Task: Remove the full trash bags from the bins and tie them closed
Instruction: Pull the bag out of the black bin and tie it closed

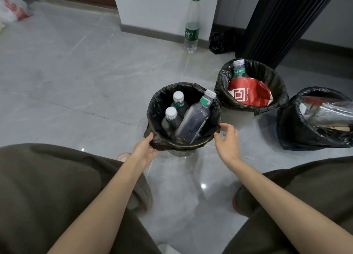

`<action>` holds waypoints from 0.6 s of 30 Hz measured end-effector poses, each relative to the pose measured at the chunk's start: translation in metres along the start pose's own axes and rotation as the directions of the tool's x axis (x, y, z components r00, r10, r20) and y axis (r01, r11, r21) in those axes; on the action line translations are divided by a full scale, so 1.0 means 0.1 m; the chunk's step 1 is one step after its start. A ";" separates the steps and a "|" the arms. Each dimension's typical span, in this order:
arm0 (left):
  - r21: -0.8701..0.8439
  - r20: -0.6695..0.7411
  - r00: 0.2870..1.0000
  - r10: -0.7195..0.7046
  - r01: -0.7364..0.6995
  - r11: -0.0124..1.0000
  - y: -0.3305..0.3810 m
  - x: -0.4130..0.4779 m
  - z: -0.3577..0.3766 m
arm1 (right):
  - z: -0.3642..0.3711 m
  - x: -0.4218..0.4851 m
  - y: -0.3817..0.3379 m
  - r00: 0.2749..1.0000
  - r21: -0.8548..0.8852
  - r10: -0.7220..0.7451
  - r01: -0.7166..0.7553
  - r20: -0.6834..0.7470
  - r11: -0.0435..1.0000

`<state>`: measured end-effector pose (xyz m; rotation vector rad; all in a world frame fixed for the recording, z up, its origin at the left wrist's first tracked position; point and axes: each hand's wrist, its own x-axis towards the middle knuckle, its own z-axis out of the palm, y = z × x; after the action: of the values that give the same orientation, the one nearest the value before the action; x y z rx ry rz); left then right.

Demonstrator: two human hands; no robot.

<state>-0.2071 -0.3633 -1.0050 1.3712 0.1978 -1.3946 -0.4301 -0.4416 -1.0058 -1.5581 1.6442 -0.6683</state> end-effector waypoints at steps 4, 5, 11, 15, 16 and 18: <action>0.067 -0.011 0.987 0.160 -0.159 0.985 0.11 -0.21 0.08 | 0.09 -0.01 -0.05 0.930 0.311 0.367 -0.353 0.014 0.882; 0.084 0.001 0.984 0.181 -0.180 0.980 0.11 -0.25 0.10 | 0.10 -0.02 -0.06 0.882 0.386 0.465 -0.458 0.081 0.801; 0.125 0.020 0.990 0.137 -0.138 0.982 0.00 -0.45 0.25 | 0.15 -0.17 -0.10 0.560 0.527 0.558 -0.816 0.613 0.240; 0.090 0.036 0.998 0.047 -0.050 0.995 -0.03 -0.55 0.30 | 0.14 -0.22 -0.16 0.517 0.484 0.440 -0.853 0.734 0.195; 0.094 0.044 0.999 0.029 -0.033 0.995 -0.03 -0.56 0.29 | 0.15 -0.22 -0.15 0.515 0.483 0.433 -0.854 0.740 0.191; 0.100 0.060 0.998 0.016 -0.022 0.995 -0.02 -0.59 0.27 | 0.14 -0.22 -0.15 0.528 0.503 0.437 -0.845 0.729 0.182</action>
<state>-0.2415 -0.3498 -0.9520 1.4087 0.0757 -1.4438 -0.4110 -0.4201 -0.9981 -0.1032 1.1379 -0.4202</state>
